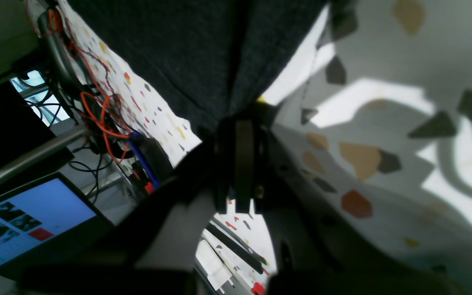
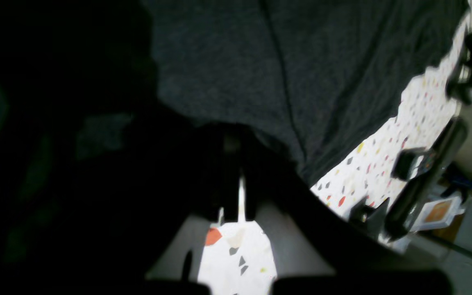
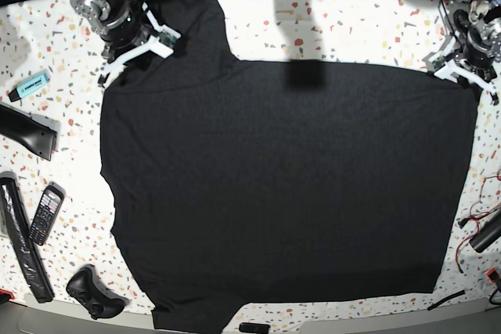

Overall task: Fold the T-shirt properly
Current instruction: 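Close both grippers on the shirt's shoulder edges, then drag the shirt toward the robot with both grippers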

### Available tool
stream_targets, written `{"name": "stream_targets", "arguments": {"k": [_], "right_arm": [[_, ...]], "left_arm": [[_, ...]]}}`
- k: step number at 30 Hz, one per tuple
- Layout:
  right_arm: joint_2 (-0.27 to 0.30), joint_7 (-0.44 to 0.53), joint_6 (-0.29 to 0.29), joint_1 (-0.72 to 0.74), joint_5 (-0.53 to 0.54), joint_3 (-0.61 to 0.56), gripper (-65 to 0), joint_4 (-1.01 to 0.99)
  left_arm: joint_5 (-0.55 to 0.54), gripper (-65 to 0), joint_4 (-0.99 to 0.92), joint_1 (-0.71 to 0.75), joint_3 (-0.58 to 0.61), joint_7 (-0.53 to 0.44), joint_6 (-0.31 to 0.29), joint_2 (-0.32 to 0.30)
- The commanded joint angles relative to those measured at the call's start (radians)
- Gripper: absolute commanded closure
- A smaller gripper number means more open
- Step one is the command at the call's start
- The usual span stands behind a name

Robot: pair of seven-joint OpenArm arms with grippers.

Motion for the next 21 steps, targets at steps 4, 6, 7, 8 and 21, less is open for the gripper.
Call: {"name": "stream_targets", "arguments": {"k": [4, 6, 7, 8, 21], "right_arm": [[0.048, -0.011, -0.092, -0.028, -0.014, 0.005, 0.0, 0.046], [0.072, -0.025, -0.092, -0.062, -0.016, 0.006, 0.0, 0.069], [0.082, -0.027, -0.092, -0.082, -0.019, 0.010, 0.0, 0.079], [0.087, -0.027, -0.093, -0.104, -0.023, 0.019, 0.0, 0.088], [0.085, -0.022, -0.103, -0.446, -0.037, 0.258, 0.0, 0.222]], "left_arm": [[-0.047, 0.0, -0.006, 0.049, 0.006, 0.011, 0.103, -0.009], [-0.080, 0.0, 0.004, 0.076, 0.006, 0.028, 0.154, -0.018], [-0.102, 0.0, 0.012, 0.092, 0.006, 0.029, 0.160, -0.026], [-0.118, 0.0, 0.023, 0.109, 0.006, 0.030, 0.165, -0.033], [-0.175, 0.0, 0.289, 0.417, -0.225, 0.048, 0.234, -0.036]]}}
